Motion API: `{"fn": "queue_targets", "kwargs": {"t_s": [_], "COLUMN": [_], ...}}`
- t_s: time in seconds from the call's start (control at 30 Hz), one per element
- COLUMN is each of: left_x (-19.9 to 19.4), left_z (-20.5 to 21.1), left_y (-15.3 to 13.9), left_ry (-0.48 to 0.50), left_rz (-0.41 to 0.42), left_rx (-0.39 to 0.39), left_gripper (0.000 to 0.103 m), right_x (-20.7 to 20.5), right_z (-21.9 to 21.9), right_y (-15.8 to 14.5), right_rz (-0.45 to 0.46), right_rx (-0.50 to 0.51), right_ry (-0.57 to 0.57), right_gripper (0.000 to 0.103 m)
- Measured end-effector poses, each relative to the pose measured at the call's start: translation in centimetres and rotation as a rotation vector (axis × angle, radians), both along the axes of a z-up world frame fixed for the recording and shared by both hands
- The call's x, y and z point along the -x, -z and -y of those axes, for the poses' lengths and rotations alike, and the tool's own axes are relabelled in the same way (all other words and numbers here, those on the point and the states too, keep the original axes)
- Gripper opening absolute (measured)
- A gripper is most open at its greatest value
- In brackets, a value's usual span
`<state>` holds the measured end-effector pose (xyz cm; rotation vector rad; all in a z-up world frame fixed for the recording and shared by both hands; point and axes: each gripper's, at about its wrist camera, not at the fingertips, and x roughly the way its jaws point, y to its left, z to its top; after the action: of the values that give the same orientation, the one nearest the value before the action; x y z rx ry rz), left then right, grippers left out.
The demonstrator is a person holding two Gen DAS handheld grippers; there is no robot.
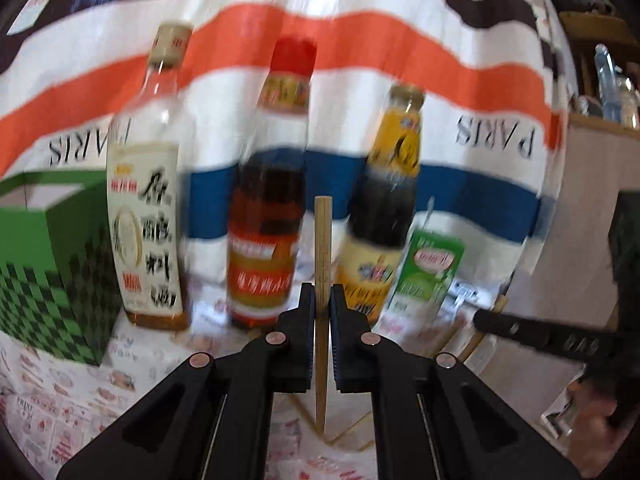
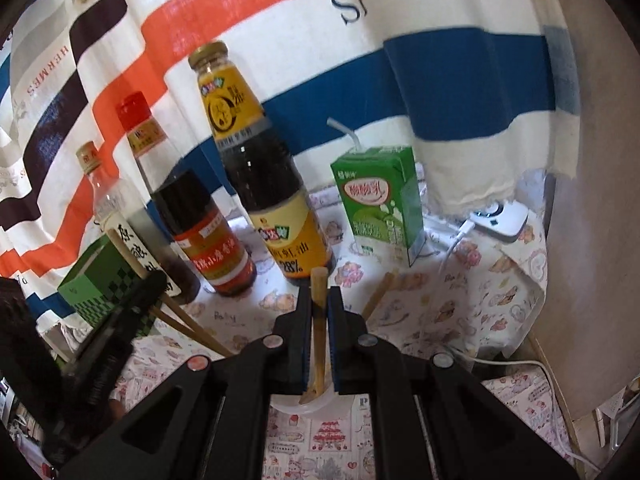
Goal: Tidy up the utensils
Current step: 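Carry both held chopsticks toward the clear plastic cup, then open both tools to drop the chopsticks into the cup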
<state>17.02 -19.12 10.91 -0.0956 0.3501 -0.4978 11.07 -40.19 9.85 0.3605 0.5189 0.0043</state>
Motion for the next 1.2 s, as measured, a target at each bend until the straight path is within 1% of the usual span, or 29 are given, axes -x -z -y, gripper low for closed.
{"fn": "queue_targets", "kwargs": {"t_s": [0.07,0.13,0.23,0.27,0.3,0.33,0.37,0.4,0.43,0.47,0.53,0.57,0.6,0.63,0.67,0.73,0.8,0.87,0.93,1.0,1.1,1.2], "left_x": [-0.2,-0.4,0.0,0.3,0.5,0.9,1.3,2.0,2.7,3.5,4.7,5.2,5.6,6.0,6.4,7.1,8.0,9.0,9.8,10.6,11.9,12.8], "left_z": [-0.2,-0.2,-0.2,-0.3,-0.3,-0.4,-0.7,-1.1,-1.6,-2.2,-3.2,-3.9,-4.6,-5.4,-6.2,-7.9,-9.8,-11.3,-12.5,-13.5,-15.0,-16.1], "left_y": [0.8,1.3,1.1,0.9,0.6,0.3,0.0,-0.5,-1.0,-1.5,-2.4,-2.9,-3.2,-3.5,-3.7,-4.0,-3.9,-3.8,-3.8,-3.7,-3.4,-3.0], "left_ry": [0.004,-0.021,-0.028,-0.024,-0.017,-0.013,-0.020,-0.037,-0.050,-0.065,-0.119,-0.142,-0.148,-0.154,-0.169,-0.203,-0.228,-0.263,-0.304,-0.342,-0.351,-0.361], "left_rz": [-0.022,-0.045,-0.037,-0.027,-0.022,-0.015,-0.003,0.021,0.047,0.079,0.132,0.153,0.163,0.168,0.169,0.162,0.161,0.179,0.191,0.196,0.200,0.175], "left_rx": [-0.022,-0.070,-0.113,-0.122,-0.126,-0.125,-0.120,-0.112,-0.105,-0.100,-0.098,-0.092,-0.087,-0.084,-0.081,-0.069,-0.052,-0.066,-0.104,-0.133,-0.143,-0.137], "left_gripper": [0.007,0.008,0.009,0.013,0.017,0.026,0.033,0.034,0.040,0.053,0.068,0.069,0.070,0.072,0.076,0.081,0.085,0.094,0.100,0.101,0.102,0.103], "right_x": [-0.3,-0.5,-0.8,-0.8,-0.9,-1.0,-0.9,-0.8,-0.6,-0.3,0.5,0.9,1.4,1.9,2.4,3.3,3.9,4.4,4.7,4.9,5.3,5.5], "right_z": [-0.2,-0.3,-0.5,-0.6,-0.8,-0.9,-1.0,-1.2,-1.5,-1.9,-2.5,-2.6,-3.0,-3.3,-3.8,-4.6,-5.7,-6.6,-7.5,-8.4,-9.8,-10.2], "right_y": [0.2,0.5,0.7,0.7,0.8,0.8,0.8,0.7,0.4,0.2,-0.5,-0.7,-1.1,-1.4,-1.9,-2.4,-2.6,-2.5,-2.4,-2.2,-1.7,-1.2], "right_rz": [-0.017,-0.027,-0.036,-0.040,-0.046,-0.050,-0.048,-0.043,-0.032,-0.019,0.014,0.026,0.043,0.061,0.084,0.122,0.142,0.155,0.165,0.176,0.173,0.135], "right_rx": [0.008,0.007,0.006,0.012,0.019,0.023,0.029,0.042,0.060,0.074,0.094,0.101,0.114,0.126,0.137,0.155,0.175,0.191,0.207,0.220,0.225,0.201], "right_ry": [-0.009,-0.014,-0.016,-0.017,-0.017,-0.014,-0.007,0.002,0.000,-0.009,-0.011,-0.011,-0.013,-0.018,-0.027,-0.044,-0.082,-0.111,-0.114,-0.119,-0.171,-0.156], "right_gripper": [0.008,0.008,0.008,0.010,0.019,0.032,0.037,0.038,0.040,0.042,0.052,0.053,0.057,0.063,0.065,0.074,0.077,0.081,0.087,0.093,0.093,0.093]}}
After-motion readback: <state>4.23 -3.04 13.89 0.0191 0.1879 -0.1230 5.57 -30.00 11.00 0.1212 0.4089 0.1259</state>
